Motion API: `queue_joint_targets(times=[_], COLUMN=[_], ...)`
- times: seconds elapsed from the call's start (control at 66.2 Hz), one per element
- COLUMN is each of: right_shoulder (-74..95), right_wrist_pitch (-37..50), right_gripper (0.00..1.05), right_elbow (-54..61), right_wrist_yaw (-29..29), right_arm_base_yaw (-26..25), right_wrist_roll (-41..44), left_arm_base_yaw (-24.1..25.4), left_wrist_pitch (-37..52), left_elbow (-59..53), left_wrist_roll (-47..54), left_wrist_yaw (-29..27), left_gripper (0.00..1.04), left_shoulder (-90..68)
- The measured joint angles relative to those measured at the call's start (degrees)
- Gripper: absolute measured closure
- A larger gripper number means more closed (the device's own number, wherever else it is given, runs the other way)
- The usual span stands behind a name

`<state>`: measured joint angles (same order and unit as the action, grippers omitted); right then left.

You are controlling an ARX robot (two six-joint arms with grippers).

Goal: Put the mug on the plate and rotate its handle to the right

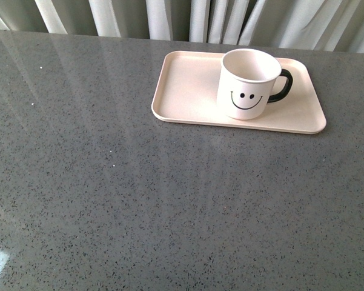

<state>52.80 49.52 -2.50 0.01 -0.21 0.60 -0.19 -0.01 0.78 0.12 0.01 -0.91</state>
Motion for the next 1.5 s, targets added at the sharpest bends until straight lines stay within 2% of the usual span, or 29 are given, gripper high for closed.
queue_joint_targets(times=[0.529, 1.027, 1.314, 1.42, 1.495], right_shoulder=[-24.50, -38.60, -42.66, -50.31, -52.22], right_wrist_pitch=[-21.59, -35.23, -39.34, -48.68, -49.22], right_gripper=[1.03, 1.03, 1.03, 1.03, 1.03], right_elbow=[1.42, 1.42, 1.42, 1.42, 1.42], right_wrist_yaw=[0.00, 0.00, 0.00, 0.02, 0.00], right_arm_base_yaw=[0.00, 0.00, 0.00, 0.02, 0.07], right_wrist_roll=[0.00, 0.00, 0.00, 0.00, 0.00], left_arm_base_yaw=[0.00, 0.00, 0.00, 0.00, 0.00], left_wrist_pitch=[0.00, 0.00, 0.00, 0.00, 0.00], left_elbow=[0.00, 0.00, 0.00, 0.00, 0.00], left_wrist_roll=[0.00, 0.00, 0.00, 0.00, 0.00], left_wrist_yaw=[0.00, 0.00, 0.00, -0.02, 0.00], left_gripper=[0.09, 0.09, 0.09, 0.09, 0.09], left_shoulder=[0.00, 0.00, 0.00, 0.00, 0.00])
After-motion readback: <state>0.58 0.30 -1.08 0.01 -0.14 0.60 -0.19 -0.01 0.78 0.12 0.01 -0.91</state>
